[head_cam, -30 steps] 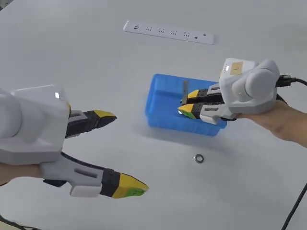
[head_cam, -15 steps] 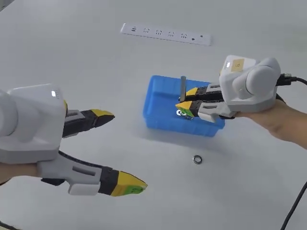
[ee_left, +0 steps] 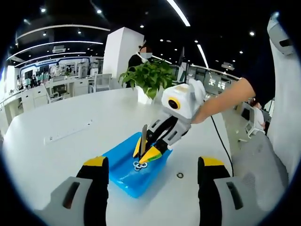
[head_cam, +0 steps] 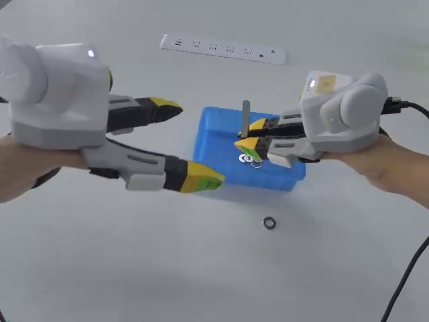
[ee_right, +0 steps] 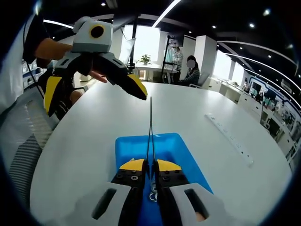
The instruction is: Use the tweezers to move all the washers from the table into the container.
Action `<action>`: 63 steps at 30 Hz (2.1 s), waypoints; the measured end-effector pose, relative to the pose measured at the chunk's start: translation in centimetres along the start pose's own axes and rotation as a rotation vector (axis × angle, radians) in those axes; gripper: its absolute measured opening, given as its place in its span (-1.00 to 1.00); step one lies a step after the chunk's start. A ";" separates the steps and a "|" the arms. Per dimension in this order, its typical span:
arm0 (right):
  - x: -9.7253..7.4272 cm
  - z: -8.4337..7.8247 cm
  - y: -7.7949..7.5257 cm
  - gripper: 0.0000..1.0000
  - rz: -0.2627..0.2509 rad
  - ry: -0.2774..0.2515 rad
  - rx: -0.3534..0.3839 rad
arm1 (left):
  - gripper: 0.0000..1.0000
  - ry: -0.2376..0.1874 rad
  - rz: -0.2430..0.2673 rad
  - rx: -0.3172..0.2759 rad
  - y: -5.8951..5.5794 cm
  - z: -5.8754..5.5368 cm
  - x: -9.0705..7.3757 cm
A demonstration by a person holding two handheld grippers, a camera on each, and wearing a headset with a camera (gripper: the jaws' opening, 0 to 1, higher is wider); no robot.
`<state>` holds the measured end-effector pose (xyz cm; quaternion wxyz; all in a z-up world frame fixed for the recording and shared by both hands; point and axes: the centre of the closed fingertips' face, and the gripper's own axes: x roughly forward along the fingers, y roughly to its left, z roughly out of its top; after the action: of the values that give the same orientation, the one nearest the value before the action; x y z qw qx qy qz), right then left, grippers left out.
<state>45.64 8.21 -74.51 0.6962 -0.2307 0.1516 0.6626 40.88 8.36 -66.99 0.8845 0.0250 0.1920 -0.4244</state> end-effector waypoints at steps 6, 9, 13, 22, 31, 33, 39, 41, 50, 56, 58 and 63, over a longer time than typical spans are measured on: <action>-0.5 0.6 0.7 -0.82 0.015 -0.010 -0.013 | 0.29 -0.047 -0.059 0.025 0.1 2.3 2.4; -0.7 0.6 1.0 -0.82 0.028 -0.017 -0.027 | 0.08 -0.038 -0.078 0.027 0.2 2.4 3.0; -0.9 0.9 1.5 -0.82 0.041 -0.028 -0.032 | -0.22 -0.005 -0.109 0.026 0.0 1.9 3.6; -1.1 1.4 2.1 -0.82 0.058 -0.048 -0.029 | -0.55 -0.005 -0.141 0.080 -0.4 2.4 4.0; -1.4 1.6 2.2 -0.82 0.065 -0.054 -0.021 | -0.82 -0.011 -0.161 0.106 -1.0 3.0 4.2; -1.5 1.6 2.3 -0.82 0.065 -0.056 -0.017 | -0.82 -0.012 -0.158 0.111 -1.0 3.1 4.2; -1.7 1.3 2.0 -0.81 0.059 -0.038 -0.033 | -0.86 -0.013 -0.146 0.219 -1.4 3.2 4.6; -1.8 1.2 2.0 -0.80 0.057 -0.030 -0.039 | -0.88 -0.009 -0.148 0.235 -1.5 3.2 4.8; -1.8 1.5 2.0 -0.76 0.045 -0.008 -0.068 | -0.90 0.003 -0.141 0.314 -1.4 3.3 5.2; -2.5 1.7 1.7 -0.71 0.011 -0.013 -0.034 | -0.90 -0.004 -0.121 0.312 -0.7 3.5 5.1; -2.8 1.4 1.4 -0.64 -0.014 0.011 -0.053 | -0.90 -0.012 -0.116 0.299 -0.6 3.7 5.0; -3.0 1.0 1.3 -0.45 -0.014 0.017 -0.013 | -0.90 -0.030 -0.099 0.321 -0.4 4.6 4.9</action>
<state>44.04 6.17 -72.28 0.6981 -0.2417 0.1516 0.6567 44.79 3.52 -64.47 0.8501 0.1500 0.1096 -0.4929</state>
